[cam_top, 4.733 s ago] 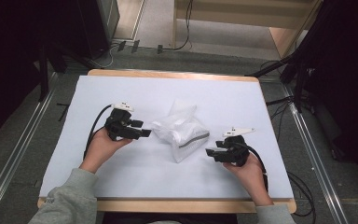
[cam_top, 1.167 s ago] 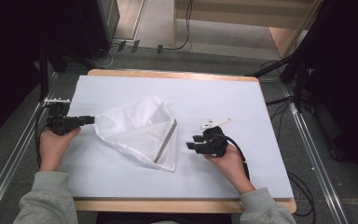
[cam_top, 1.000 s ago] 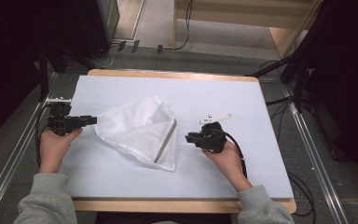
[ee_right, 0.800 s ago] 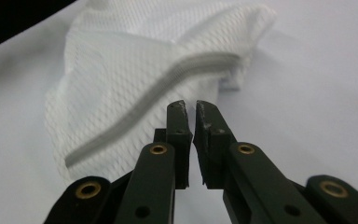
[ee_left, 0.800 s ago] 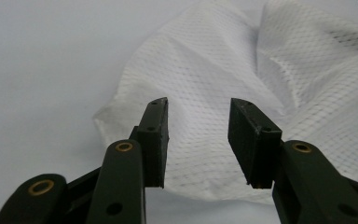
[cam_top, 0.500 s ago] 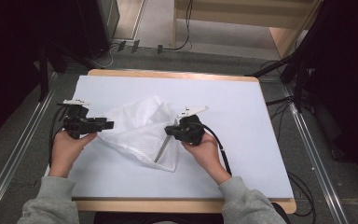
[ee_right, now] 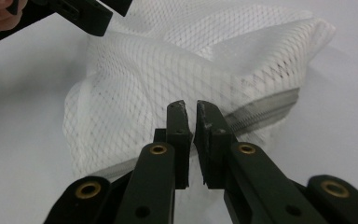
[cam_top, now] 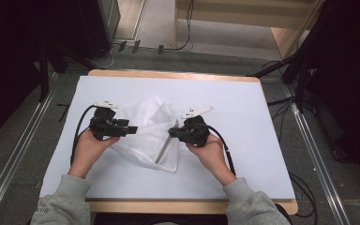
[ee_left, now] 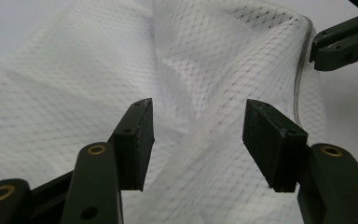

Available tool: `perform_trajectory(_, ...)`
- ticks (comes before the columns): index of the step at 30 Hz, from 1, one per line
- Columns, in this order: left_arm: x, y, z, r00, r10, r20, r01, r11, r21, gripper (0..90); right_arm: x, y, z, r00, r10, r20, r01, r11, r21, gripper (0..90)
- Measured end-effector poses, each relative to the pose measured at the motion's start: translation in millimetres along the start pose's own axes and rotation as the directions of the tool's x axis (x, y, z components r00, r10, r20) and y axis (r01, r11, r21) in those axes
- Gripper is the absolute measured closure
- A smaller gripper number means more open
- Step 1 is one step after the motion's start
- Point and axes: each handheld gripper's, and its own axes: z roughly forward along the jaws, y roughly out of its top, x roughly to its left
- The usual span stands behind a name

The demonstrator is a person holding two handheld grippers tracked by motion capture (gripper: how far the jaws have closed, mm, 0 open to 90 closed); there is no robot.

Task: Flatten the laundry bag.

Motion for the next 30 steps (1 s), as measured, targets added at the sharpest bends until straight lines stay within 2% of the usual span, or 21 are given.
perform_trajectory(6, -9.8, 12.0, 14.9, 0.9988, 0.043, 0.022, -0.043, 0.999, 0.008, 43.2, -4.7, -11.8, -12.1, 0.9996, 0.017, 0.023, -0.017, 1.0, 0.002, 83.9)
perform_trajectory(14, -24.7, 29.0, 39.1, 0.9928, 0.105, 0.059, -0.106, 0.994, 0.026, 42.7, -14.6, -27.7, -23.5, 0.996, 0.061, 0.065, -0.062, 0.998, 0.007, 82.0)
perform_trajectory(17, -27.5, 31.9, 49.9, 0.9917, 0.119, 0.05, -0.121, 0.9913, 0.052, 44.0, -18.7, -33.3, -26.5, 0.9938, 0.078, 0.079, -0.079, 0.997, 0.009, 81.0)
perform_trajectory(18, -27.2, 32.0, 53.0, 0.9921, 0.115, 0.051, -0.119, 0.9901, 0.075, 48.4, -19.2, -34.2, -26.9, 0.9931, 0.086, 0.08, -0.087, 0.996, 0.009, 80.8)
perform_trajectory(21, -26.2, 29.2, 59.2, 0.9923, 0.113, 0.05, -0.119, 0.9848, 0.127, 69.8, -22.3, -36.7, -27.5, 0.9922, 0.094, 0.082, -0.095, 0.995, 0.011, 80.2)
perform_trajectory(23, -24.4, 27.3, 58.3, 0.9925, 0.113, 0.047, -0.118, 0.9847, 0.128, 83.5, -23.0, -37.0, -26.7, 0.9917, 0.098, 0.083, -0.099, 0.995, 0.014, 80.1)
perform_trajectory(24, -22.4, 27.0, 56.5, 0.9923, 0.108, 0.06, -0.116, 0.9847, 0.13, 90.0, -23.1, -36.9, -25.8, 0.9917, 0.1, 0.082, -0.101, 0.995, 0.013, 80.0)
perform_trajectory(30, -10.3, 21.9, 34.5, 0.9951, 0.066, 0.074, -0.072, 0.994, 0.083, 90.0, -22.1, -34.2, -20.1, 0.9932, 0.089, 0.074, -0.091, 0.996, 0.021, 79.1)
